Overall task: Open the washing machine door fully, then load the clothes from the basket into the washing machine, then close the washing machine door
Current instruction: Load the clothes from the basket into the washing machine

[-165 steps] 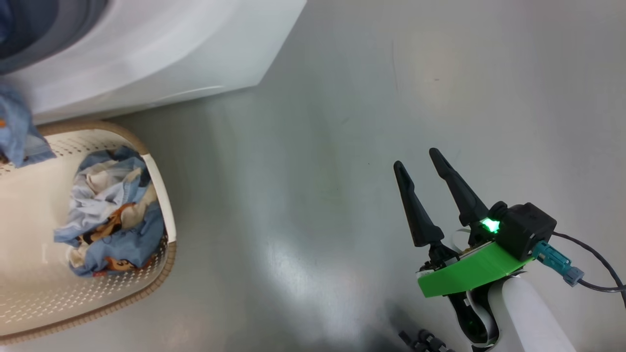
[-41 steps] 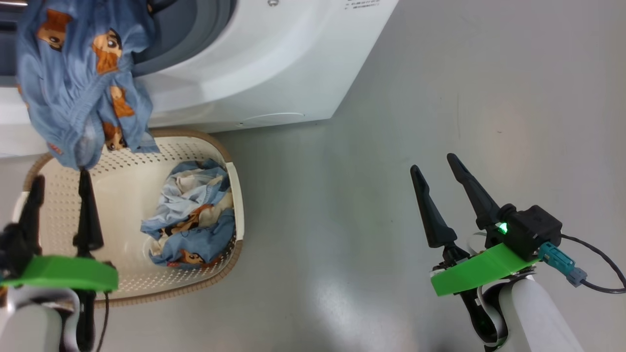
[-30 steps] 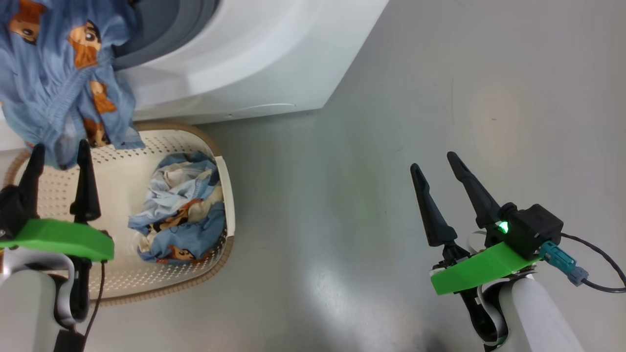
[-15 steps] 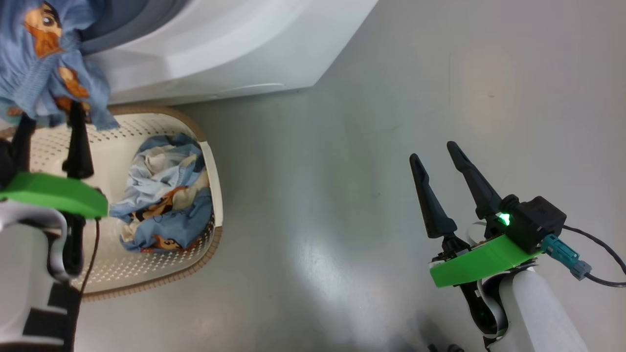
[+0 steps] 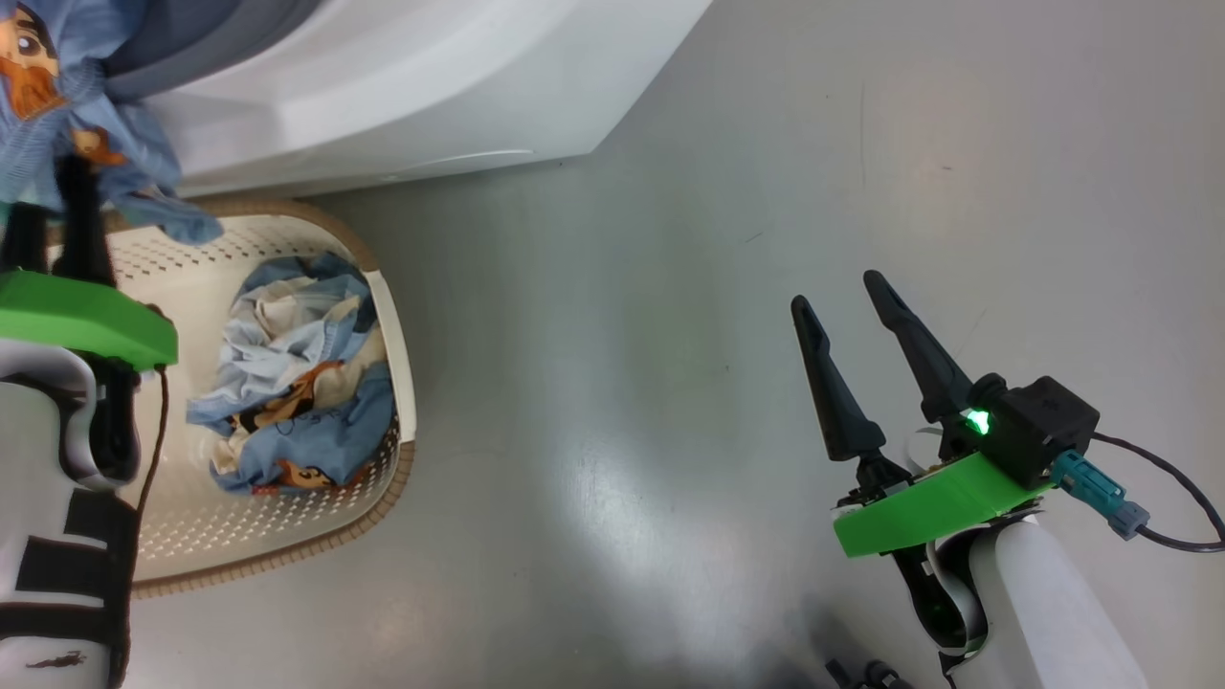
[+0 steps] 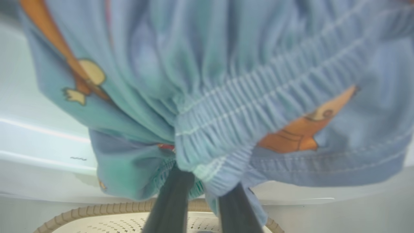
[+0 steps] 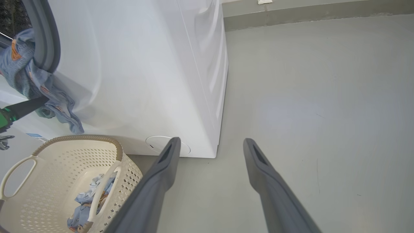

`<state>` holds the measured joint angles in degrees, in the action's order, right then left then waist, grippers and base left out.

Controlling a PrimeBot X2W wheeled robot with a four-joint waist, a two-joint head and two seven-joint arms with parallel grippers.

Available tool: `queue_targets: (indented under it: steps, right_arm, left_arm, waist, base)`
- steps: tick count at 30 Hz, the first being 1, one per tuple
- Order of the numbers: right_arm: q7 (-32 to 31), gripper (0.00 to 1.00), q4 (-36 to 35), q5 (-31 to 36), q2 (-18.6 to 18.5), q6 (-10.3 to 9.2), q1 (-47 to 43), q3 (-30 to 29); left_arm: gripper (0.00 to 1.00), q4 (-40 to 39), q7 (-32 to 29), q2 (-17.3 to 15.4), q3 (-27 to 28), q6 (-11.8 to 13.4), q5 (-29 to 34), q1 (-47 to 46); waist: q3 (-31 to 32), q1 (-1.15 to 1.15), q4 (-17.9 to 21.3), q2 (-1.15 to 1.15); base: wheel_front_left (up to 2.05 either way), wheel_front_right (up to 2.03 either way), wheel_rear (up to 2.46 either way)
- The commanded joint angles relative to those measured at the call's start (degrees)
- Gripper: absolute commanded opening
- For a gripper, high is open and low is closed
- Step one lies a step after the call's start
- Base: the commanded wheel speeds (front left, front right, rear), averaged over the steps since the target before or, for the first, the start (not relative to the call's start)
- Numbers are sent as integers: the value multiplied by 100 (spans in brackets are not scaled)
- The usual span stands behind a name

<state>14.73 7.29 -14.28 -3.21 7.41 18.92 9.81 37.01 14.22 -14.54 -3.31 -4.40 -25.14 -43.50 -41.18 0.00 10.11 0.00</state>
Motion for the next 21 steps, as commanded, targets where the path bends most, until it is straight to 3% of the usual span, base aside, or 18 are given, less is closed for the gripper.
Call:
queue_targets:
  steps: [1,14,21]
  right_arm:
    - [27,100,-85,-50,34,8,-112,92]
    - [27,100,27,-15,34,8,-203,-21]
    - [27,100,76,-32,34,8,-275,4]
  left_arm:
    - [0,-50,70,-227,168,-28,15,-89]
    - [0,-762,77,31,296,-65,396,745]
    - [0,-1378,77,-24,453,-40,437,1139]
  waist:
    - [25,0,-13,0]
    - [469,0,-340,0]
    - [669,0,-409,0]
  base:
    - [0,0,0]
    - [0,0,0]
    - [0,0,0]
